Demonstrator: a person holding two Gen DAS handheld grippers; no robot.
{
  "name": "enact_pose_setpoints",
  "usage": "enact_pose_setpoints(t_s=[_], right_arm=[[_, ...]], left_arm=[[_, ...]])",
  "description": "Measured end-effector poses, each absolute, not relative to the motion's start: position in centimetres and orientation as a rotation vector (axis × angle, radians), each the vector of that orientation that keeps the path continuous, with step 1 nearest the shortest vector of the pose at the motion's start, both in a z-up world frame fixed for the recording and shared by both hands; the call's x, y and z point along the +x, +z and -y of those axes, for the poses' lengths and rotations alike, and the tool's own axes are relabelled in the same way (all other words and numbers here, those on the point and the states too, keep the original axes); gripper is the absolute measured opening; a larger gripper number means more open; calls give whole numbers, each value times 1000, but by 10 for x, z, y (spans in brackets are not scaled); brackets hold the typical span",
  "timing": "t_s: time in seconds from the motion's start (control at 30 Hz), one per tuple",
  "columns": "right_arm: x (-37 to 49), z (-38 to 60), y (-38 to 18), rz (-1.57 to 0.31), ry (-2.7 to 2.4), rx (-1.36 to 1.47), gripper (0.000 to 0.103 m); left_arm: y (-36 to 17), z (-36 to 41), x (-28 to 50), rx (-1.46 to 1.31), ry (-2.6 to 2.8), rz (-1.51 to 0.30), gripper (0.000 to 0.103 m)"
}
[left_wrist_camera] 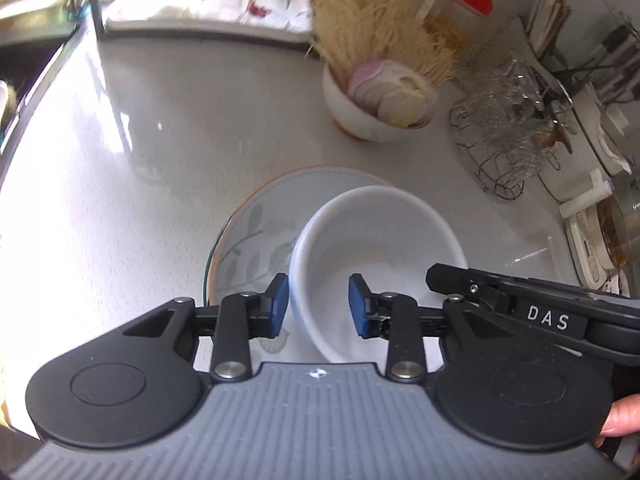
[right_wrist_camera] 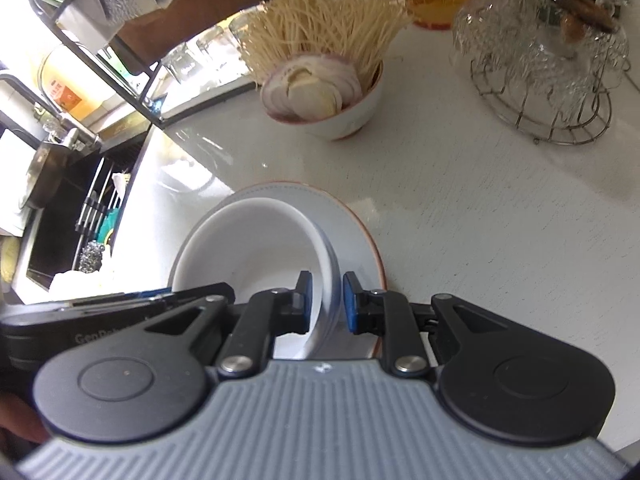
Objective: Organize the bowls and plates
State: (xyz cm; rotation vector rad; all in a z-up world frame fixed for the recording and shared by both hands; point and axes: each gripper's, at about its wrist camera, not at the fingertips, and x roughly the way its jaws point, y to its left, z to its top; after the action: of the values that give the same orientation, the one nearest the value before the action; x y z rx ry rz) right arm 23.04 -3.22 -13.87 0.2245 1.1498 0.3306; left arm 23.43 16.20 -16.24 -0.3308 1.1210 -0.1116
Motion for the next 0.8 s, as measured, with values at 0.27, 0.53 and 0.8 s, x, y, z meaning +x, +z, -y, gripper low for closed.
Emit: enact_pose_setpoints(t_s=[0.27, 0.53, 0.8], right_arm=[[213, 46, -107, -1013, 361, 217, 21], [183, 67, -64, -869, 399, 214, 20], [133, 89, -25, -744, 427, 191, 20]], left_arm=[[-125, -151, 217, -269, -80, -1029, 38], [-75, -125, 180, -223, -58, -922, 38], [-26, -108, 119, -201, -43, -806, 38]])
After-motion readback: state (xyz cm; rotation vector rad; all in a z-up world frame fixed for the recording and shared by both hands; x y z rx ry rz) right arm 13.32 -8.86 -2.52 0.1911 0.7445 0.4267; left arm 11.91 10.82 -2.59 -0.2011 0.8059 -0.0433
